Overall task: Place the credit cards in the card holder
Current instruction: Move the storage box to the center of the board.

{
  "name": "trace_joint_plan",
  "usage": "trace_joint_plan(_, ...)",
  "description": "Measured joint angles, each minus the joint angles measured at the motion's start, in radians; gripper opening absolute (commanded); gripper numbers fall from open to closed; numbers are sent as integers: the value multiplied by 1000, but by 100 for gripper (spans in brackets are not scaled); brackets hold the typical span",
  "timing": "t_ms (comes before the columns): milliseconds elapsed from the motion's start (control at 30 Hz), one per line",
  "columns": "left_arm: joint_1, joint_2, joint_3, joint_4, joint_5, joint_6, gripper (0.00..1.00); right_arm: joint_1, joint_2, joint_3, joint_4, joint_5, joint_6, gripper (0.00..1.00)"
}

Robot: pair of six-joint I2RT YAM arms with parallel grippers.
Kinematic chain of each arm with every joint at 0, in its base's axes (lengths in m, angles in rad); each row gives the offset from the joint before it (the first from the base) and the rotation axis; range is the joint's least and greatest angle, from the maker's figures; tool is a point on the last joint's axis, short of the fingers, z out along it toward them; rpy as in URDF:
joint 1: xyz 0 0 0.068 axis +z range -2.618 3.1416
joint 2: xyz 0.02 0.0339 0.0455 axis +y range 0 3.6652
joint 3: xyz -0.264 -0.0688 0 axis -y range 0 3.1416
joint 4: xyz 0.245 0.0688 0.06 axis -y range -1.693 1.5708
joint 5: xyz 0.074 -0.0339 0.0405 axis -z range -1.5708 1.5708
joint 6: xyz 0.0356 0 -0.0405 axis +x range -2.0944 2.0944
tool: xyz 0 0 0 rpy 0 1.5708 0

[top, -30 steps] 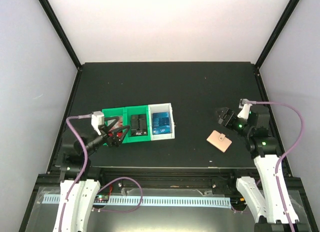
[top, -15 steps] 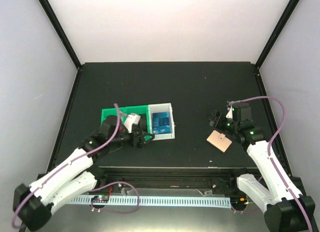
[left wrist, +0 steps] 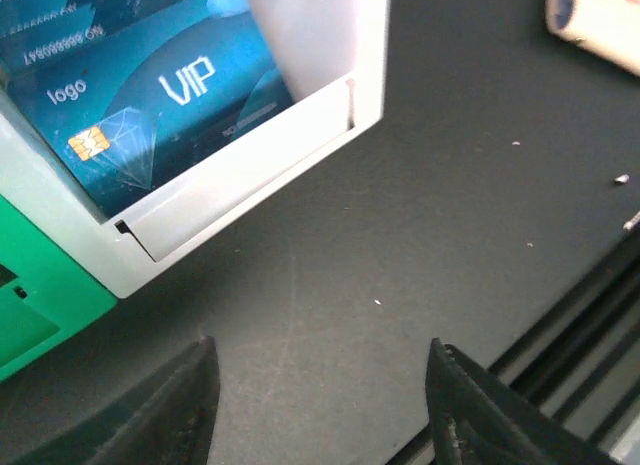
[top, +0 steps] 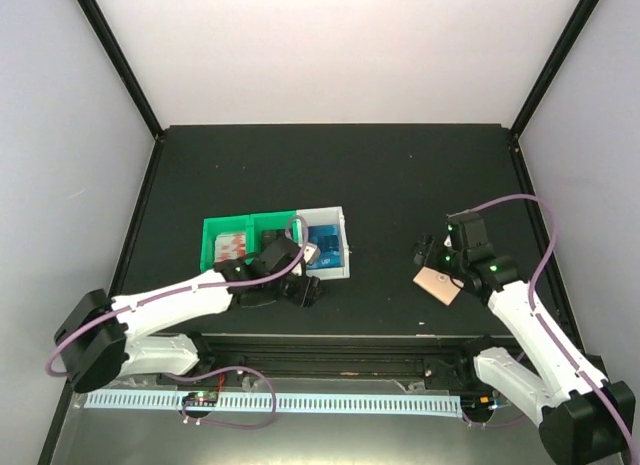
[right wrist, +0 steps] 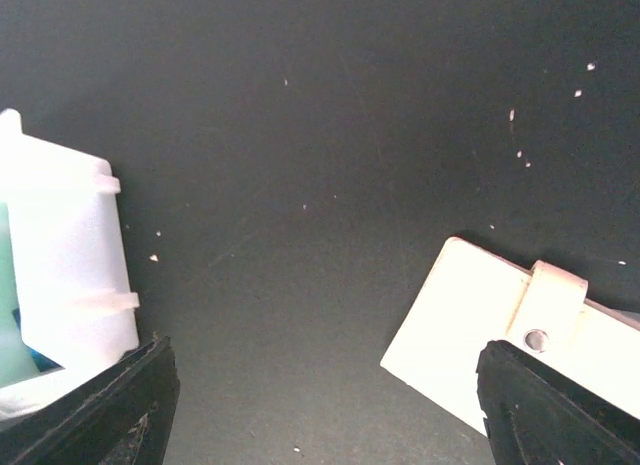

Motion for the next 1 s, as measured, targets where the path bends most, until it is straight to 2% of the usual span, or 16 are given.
trace_joint_plan(100,0,80,16,2,-7,-5,47,45,35,0,-1,34,2,82)
trace_joint_plan(367,-17,230,52,1,-53,-27,48,109,133,0,1,107,2,83)
trace_joint_plan(567,-19,338,119,-23,-137,-41,51,120,181,-15,8,192,26,98)
trace_joint_plan(733,-17,407,211,-60,-208,-37,53,114,273,-36,16,301,60,100)
trace_joint_plan(1000,57,442,289,-42,-246,19,58,8,393,-58,117,288,60,100)
